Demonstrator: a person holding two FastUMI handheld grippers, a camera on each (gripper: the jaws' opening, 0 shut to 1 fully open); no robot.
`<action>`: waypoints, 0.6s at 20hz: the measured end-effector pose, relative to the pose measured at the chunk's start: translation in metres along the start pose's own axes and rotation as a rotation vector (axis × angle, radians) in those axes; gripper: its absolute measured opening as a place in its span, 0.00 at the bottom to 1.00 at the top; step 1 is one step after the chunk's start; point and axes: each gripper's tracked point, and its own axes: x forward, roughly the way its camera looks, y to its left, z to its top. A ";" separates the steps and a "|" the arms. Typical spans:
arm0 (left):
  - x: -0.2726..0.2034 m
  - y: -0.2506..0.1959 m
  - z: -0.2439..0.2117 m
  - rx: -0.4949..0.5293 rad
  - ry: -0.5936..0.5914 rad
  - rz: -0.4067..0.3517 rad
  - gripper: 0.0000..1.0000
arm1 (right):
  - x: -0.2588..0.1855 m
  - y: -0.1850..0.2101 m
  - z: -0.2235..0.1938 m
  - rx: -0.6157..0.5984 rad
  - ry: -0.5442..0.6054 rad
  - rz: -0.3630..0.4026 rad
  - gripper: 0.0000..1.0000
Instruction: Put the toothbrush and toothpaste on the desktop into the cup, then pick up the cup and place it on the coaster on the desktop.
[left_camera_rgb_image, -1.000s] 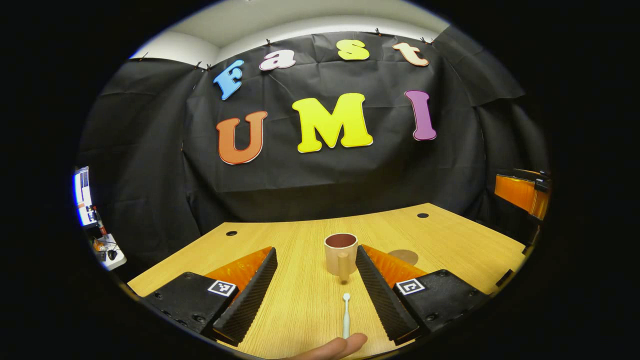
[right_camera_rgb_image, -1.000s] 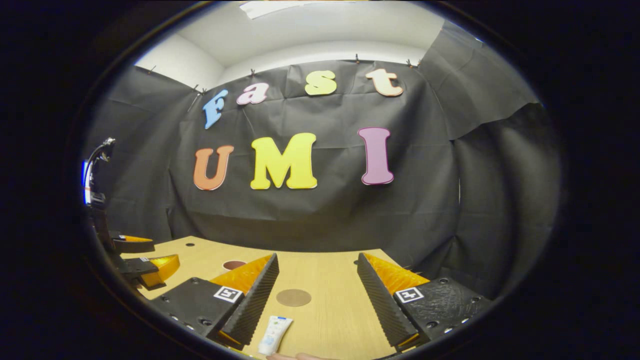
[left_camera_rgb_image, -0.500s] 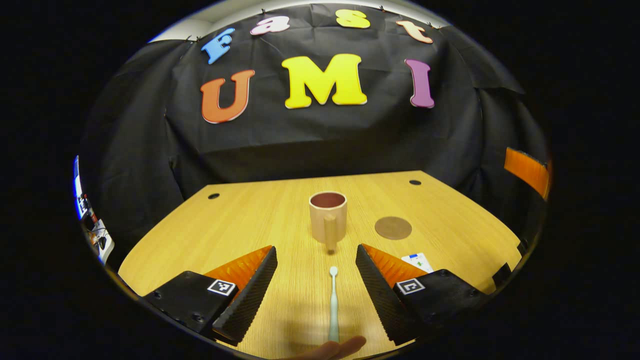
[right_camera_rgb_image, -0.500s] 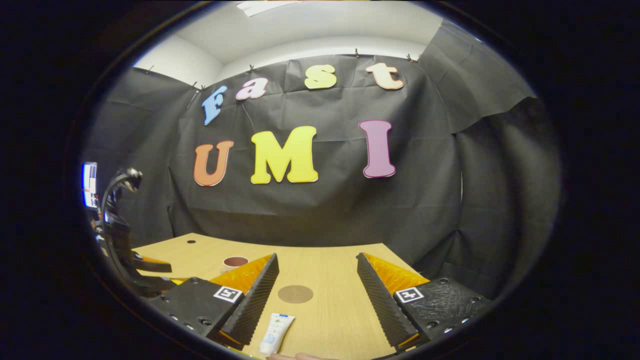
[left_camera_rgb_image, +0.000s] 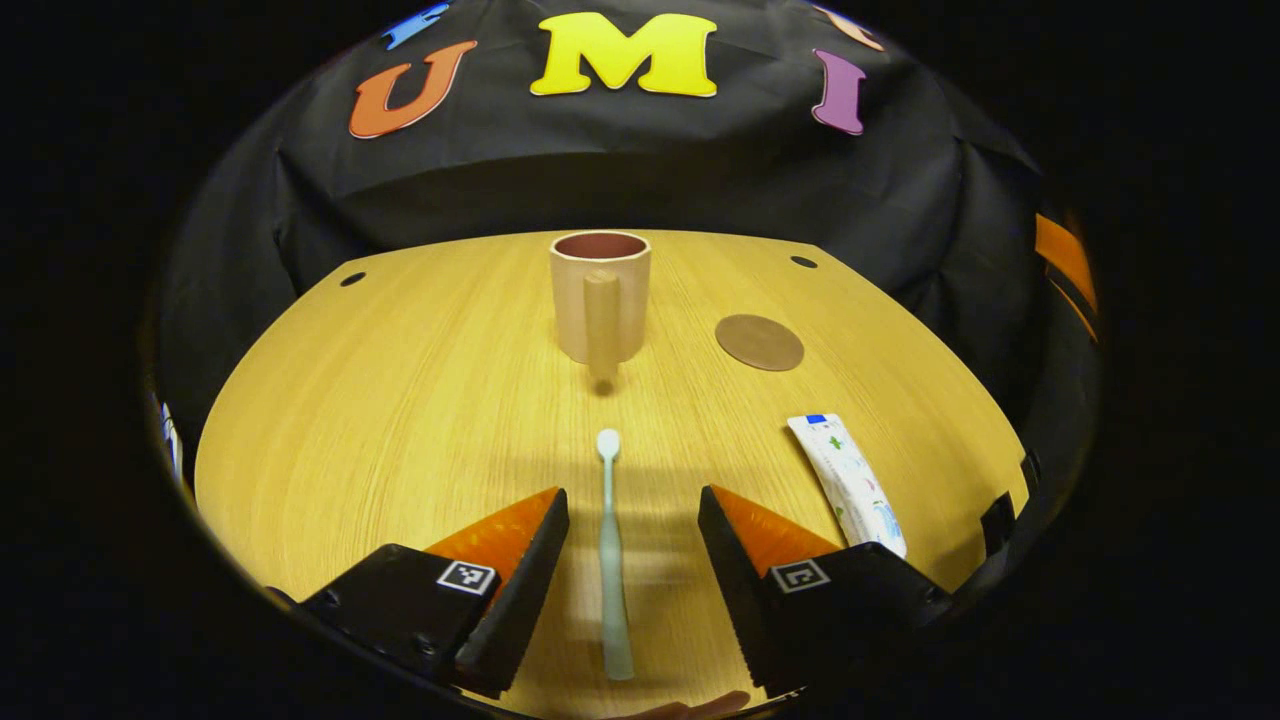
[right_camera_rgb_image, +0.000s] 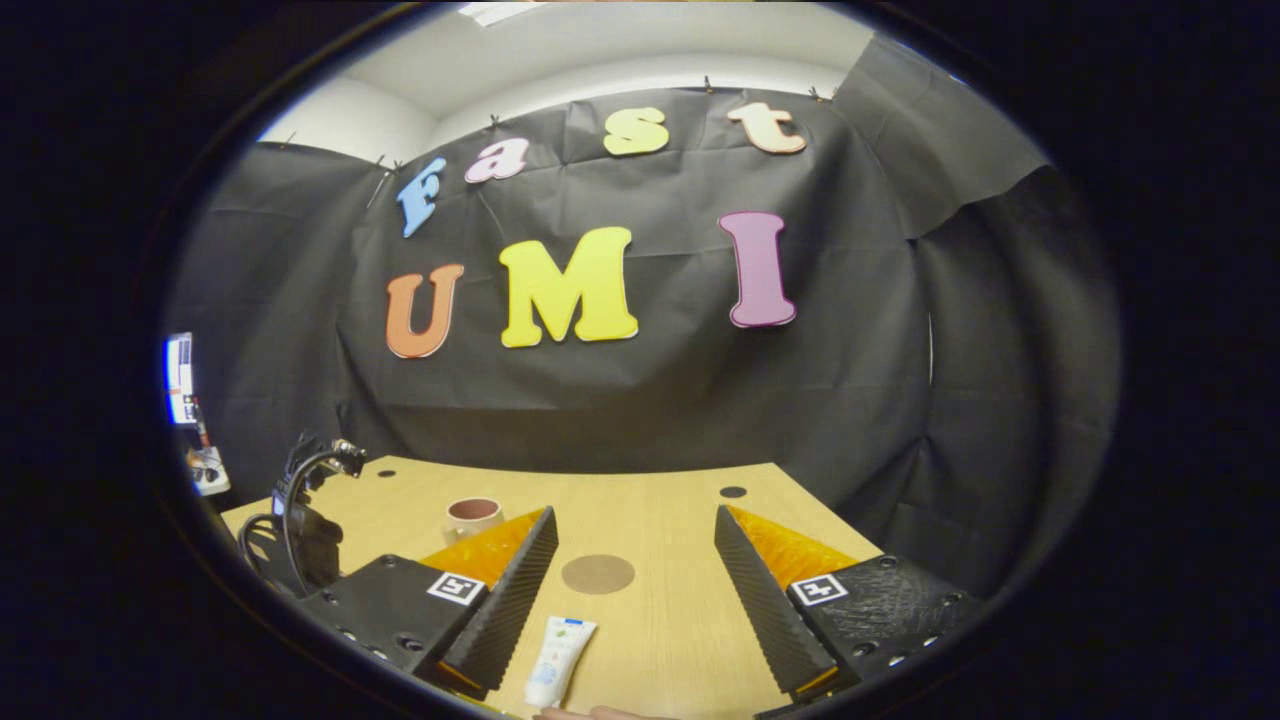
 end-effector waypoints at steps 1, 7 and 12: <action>0.002 0.003 -0.001 0.008 -0.003 0.017 0.81 | 0.001 0.000 -0.002 0.002 0.007 0.000 0.97; 0.007 0.002 -0.009 -0.004 0.008 0.007 0.49 | 0.004 -0.005 -0.007 0.034 0.041 -0.009 0.97; 0.013 0.004 -0.015 0.002 0.011 -0.005 0.24 | 0.005 -0.007 -0.008 0.048 0.048 -0.020 0.95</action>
